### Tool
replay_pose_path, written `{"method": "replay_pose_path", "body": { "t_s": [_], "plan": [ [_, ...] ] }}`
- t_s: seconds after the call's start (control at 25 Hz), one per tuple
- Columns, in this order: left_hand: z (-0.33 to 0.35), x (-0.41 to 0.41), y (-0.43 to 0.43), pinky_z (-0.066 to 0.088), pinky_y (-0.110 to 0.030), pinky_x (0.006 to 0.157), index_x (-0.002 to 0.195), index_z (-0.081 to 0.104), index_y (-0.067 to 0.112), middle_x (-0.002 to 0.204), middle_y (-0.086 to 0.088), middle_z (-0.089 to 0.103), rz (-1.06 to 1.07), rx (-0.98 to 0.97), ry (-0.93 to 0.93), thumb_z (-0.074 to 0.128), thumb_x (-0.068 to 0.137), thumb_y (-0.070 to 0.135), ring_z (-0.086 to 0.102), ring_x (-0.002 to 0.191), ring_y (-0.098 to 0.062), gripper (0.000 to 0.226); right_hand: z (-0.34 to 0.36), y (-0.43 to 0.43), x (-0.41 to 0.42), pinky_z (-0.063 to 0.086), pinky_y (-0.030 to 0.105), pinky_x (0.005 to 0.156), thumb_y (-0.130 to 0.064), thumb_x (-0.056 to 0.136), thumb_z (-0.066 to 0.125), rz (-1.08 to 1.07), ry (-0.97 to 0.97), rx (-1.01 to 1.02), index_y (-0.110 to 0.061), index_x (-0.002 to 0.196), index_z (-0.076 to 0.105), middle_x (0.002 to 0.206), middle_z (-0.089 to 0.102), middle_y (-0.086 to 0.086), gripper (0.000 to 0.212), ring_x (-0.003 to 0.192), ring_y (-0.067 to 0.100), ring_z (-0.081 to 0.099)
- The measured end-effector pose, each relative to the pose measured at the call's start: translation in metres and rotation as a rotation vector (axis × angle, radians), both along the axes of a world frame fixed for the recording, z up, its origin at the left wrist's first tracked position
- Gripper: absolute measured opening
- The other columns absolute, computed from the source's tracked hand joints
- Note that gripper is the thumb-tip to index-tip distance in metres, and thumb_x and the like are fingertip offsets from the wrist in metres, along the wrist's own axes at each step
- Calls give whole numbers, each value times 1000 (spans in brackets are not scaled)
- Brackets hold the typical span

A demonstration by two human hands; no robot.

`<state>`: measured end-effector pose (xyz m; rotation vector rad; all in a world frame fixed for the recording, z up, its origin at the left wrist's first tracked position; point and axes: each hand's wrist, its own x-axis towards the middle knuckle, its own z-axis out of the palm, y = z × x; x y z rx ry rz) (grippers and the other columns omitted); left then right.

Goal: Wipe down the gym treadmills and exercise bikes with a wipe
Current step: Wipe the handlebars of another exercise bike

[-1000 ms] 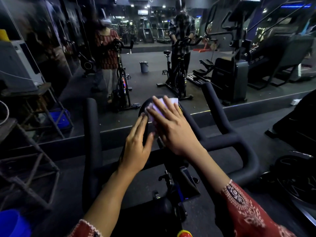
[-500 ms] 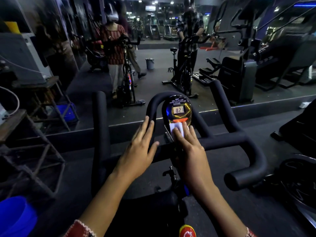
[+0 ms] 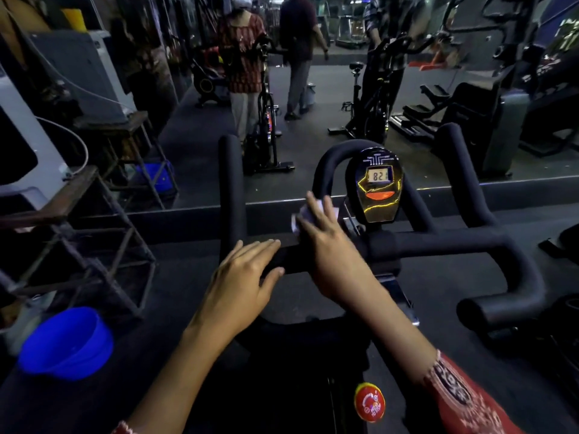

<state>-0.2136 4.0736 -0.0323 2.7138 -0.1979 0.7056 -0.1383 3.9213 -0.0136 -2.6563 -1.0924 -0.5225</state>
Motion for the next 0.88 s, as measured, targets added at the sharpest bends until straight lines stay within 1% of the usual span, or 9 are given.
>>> {"method": "replay_pose_path", "body": {
  "t_s": [0.08,0.2,0.36,0.4,0.48,0.52,0.68,0.76,0.88],
  "plan": [
    [-1,0,1,30,-45,101,117,65,2,113,-12,68,-7,-19,-3,60,79,23,65,105,-27,44,-11,-10,-23,41,60,95,-5,78,42,68,0,50,5,114,65,127,59,25,44,123,49,48],
    [-2,0,0,31,-43,101,117,65,1,113,-13,68,-22,-33,-11,63,79,21,65,104,-27,42,-6,-37,-17,36,54,103,4,80,57,132,42,40,-5,130,57,138,53,14,50,130,40,44],
    [-2,-2,-1,34,-46,101,117,65,2,116,-16,66,-51,-92,-32,71,79,7,64,107,-32,39,-6,-70,-17,46,59,88,14,51,79,-14,-46,74,1,120,62,125,61,21,72,114,48,56],
    [-1,-1,-3,39,-47,100,116,66,3,117,-15,66,-71,-111,-42,69,79,9,64,107,-32,38,-8,-67,-19,45,55,93,9,58,76,11,-75,47,1,121,62,126,60,20,65,115,47,55],
    [2,2,-13,46,-46,97,118,66,6,121,-13,64,-106,-148,-58,71,78,11,63,109,-30,40,-11,-57,-19,33,45,105,-6,84,56,162,-83,-2,-1,128,58,133,56,17,45,123,44,51],
    [4,3,-20,46,-45,97,119,66,7,123,-13,63,-118,-152,-54,75,77,9,62,111,-29,43,-10,-56,-17,27,42,107,-9,88,48,221,-61,-23,-3,132,55,138,52,15,45,128,41,46],
    [6,6,-42,42,-49,98,119,65,4,127,-14,60,-148,-123,-53,81,70,2,59,116,-31,51,-5,-100,-10,19,35,114,-5,81,43,114,-13,-36,-7,139,48,144,46,11,59,136,33,37],
    [6,10,-48,40,-54,98,117,65,2,128,-17,59,-165,-98,-76,81,69,-1,56,118,-34,51,1,-122,-20,28,37,112,-8,85,39,-15,26,13,-11,143,44,148,42,8,59,138,32,34],
    [9,20,-62,27,-55,101,117,64,-2,129,-20,57,-212,-50,-124,80,68,-4,54,119,-37,51,3,-149,-24,44,38,99,6,90,42,-238,144,40,-21,150,27,154,29,0,67,140,26,31]
  ]
}}
